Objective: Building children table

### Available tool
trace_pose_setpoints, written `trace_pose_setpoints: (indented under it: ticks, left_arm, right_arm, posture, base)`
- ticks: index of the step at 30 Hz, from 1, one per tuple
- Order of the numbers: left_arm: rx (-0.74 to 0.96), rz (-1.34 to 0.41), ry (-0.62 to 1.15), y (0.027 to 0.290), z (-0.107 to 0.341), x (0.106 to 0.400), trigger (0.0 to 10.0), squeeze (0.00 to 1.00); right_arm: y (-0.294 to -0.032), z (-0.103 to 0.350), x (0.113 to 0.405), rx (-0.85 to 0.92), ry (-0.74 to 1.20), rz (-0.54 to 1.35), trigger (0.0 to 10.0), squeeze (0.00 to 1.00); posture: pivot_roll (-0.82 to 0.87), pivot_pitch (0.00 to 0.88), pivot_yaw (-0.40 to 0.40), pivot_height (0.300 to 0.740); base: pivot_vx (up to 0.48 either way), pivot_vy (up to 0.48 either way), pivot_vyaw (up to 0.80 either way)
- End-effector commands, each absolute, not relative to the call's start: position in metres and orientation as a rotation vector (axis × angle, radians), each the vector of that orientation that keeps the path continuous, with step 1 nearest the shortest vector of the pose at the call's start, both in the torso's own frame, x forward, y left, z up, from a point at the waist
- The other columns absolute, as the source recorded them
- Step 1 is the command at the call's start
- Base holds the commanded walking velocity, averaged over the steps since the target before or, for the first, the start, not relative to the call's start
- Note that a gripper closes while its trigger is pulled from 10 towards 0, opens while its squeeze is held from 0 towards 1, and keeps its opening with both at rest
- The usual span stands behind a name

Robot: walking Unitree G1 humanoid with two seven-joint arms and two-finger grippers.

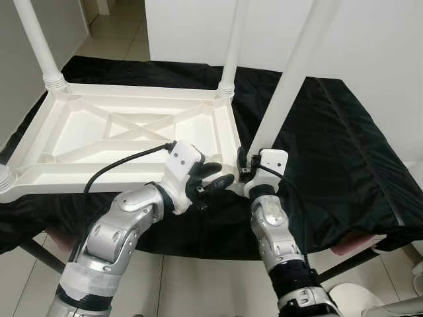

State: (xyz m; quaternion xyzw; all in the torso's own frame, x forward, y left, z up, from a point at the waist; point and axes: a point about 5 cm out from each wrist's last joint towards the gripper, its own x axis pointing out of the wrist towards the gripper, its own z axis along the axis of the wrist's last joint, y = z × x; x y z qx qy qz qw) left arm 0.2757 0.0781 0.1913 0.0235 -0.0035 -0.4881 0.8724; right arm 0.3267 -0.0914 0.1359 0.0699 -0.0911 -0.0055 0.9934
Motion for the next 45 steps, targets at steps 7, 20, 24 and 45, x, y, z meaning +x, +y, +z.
trace_pose_setpoints:
  ticks: [7, 20, 24, 45]
  left_arm:
    - [0.049, -1.029, 0.002, 0.074, 0.19, 0.273, 10.0, 0.0]
    - [0.051, -1.044, 0.005, 0.07, 0.189, 0.272, 10.0, 0.0]
    - [0.052, -1.053, 0.01, 0.068, 0.188, 0.271, 10.0, 0.0]
    - [0.137, -1.102, 0.105, 0.054, 0.166, 0.261, 10.0, 0.0]
  right_arm:
    - [-0.097, 0.108, 0.32, 0.165, -0.066, -0.027, 10.0, 0.0]
    - [-0.125, 0.112, 0.32, 0.131, -0.127, 0.064, 10.0, 0.0]
    - [-0.135, 0.115, 0.322, 0.109, -0.141, 0.12, 10.0, 0.0]
    - [-0.168, 0.136, 0.336, -0.074, -0.117, 0.535, 10.0, 0.0]
  posture:
    - [0.04, 0.087, -0.044, 0.74]
    - [0.04, 0.073, -0.045, 0.74]
    - [0.04, 0.071, -0.042, 0.74]
    - [0.03, 0.095, -0.042, 0.74]
  base:
    - [0.0, 0.0, 0.0]
    - [0.0, 0.0, 0.0]
    - [0.0, 0.0, 0.0]
    - [0.0, 0.0, 0.0]
